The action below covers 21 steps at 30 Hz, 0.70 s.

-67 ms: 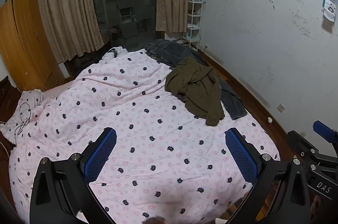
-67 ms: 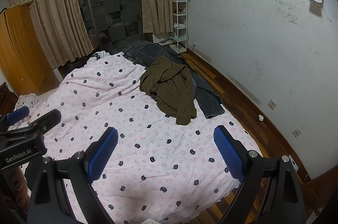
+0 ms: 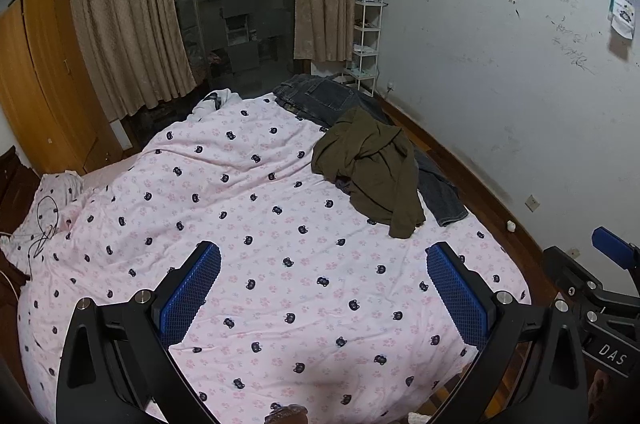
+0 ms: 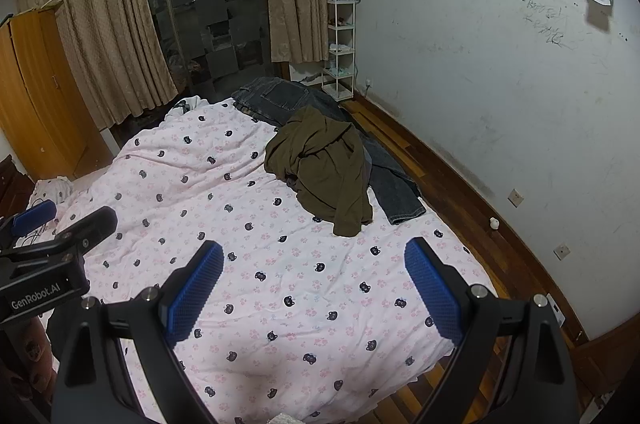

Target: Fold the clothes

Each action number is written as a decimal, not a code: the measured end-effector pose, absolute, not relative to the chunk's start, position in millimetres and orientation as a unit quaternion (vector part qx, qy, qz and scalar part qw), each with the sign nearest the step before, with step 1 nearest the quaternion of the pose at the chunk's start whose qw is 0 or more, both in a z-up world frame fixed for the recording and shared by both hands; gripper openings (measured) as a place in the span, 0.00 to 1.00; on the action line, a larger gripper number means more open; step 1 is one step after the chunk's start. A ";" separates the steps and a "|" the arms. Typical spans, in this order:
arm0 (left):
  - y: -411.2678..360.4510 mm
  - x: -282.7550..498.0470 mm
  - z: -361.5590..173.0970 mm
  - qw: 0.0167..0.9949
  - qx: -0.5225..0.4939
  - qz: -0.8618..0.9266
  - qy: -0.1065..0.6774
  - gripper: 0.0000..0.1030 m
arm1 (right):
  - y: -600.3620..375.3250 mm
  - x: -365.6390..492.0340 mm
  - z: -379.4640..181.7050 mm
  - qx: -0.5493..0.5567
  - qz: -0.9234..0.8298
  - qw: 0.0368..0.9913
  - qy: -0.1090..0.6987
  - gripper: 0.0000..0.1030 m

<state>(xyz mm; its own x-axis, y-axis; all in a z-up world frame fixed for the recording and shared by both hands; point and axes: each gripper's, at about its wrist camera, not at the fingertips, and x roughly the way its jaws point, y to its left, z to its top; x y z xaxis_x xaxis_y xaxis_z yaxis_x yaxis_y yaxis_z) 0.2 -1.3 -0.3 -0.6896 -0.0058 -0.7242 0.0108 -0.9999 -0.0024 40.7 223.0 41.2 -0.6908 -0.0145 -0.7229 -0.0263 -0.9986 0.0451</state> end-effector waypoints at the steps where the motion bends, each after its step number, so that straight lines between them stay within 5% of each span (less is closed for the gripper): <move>1: -2.5 0.4 -0.6 0.008 0.395 -0.919 0.003 1.00 | 222.5 40.8 40.9 -0.393 0.919 0.003 0.026 0.91; 21: 9.2 -11.2 -5.2 0.007 0.408 -0.913 -0.004 1.00 | 221.0 33.9 37.9 -0.395 0.919 0.002 0.024 0.91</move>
<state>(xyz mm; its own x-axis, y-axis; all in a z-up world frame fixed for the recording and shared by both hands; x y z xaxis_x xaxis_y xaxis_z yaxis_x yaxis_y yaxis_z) -11.2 9.2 -5.2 -0.6668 -0.0157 -0.7450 0.0092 -0.9999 0.0129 33.9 221.0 37.9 -0.6885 -0.0147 -0.7251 -0.0233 -0.9988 0.0424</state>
